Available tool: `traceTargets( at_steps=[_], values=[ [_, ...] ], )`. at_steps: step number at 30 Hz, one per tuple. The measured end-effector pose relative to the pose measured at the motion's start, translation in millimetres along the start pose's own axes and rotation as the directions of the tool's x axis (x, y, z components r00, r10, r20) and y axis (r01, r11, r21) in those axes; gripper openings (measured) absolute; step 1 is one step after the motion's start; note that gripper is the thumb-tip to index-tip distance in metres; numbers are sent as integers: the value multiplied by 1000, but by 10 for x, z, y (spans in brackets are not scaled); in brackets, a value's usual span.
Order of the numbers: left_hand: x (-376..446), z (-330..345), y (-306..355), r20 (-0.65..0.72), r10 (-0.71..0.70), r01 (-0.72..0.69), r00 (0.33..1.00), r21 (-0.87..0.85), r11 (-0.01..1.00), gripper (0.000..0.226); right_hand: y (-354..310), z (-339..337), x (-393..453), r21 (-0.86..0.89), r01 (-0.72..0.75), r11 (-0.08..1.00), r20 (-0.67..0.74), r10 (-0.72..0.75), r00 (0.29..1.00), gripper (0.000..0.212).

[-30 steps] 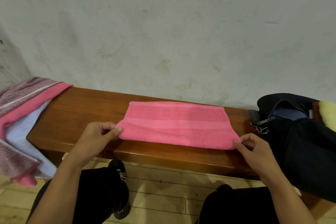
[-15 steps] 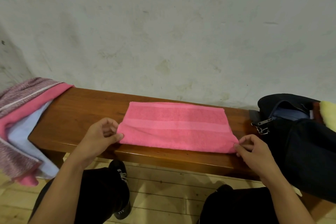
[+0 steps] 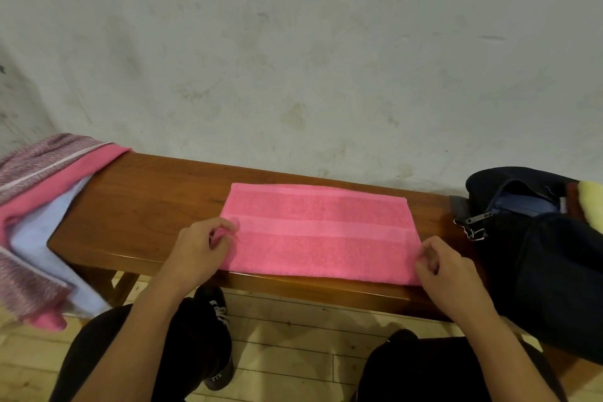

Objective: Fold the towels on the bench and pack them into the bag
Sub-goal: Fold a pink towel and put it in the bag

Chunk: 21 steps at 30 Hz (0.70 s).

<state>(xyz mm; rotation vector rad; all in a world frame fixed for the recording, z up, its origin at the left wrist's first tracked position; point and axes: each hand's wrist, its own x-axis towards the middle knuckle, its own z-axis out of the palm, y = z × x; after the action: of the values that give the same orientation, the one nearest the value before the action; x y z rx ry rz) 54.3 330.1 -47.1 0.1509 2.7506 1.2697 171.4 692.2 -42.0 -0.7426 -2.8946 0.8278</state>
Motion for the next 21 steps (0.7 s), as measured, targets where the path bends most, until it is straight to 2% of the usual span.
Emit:
traceTargets(
  at_steps=[3, 7, 10, 13, 16, 21],
  values=[
    [46, 16, 31, 9, -1, 1, 1000, 37, 999, 28, -34, 29, 24, -19, -8, 1000, -18, 8, 1000, 18],
    [180, 34, 135, -45, -54, 56, 998, 63, 996, 46, -86, 77, 187, -16, 16, 1000, -128, -18, 992, 34],
    [331, 6, 224, -89, -111, 111, 990, -7, 994, 53, -129, 57, 406, 73, 74, 995, -256, -53, 965, 23],
    [529, -67, 243, -76, -186, 178, 980, -99, 979, 51, -117, -67, 654, 219, 95, 971, -349, -13, 937, 17],
    [758, -113, 258, -104, -188, 186, 977, -36, 982, 50, -54, -139, 876, 264, 52, 963, -304, 31, 952, 18],
    [983, 3, 227, -116, -193, 178, 974, -129, 975, 34, -76, -23, 1079, 292, 49, 955, -168, 0, 986, 29]
  ],
)
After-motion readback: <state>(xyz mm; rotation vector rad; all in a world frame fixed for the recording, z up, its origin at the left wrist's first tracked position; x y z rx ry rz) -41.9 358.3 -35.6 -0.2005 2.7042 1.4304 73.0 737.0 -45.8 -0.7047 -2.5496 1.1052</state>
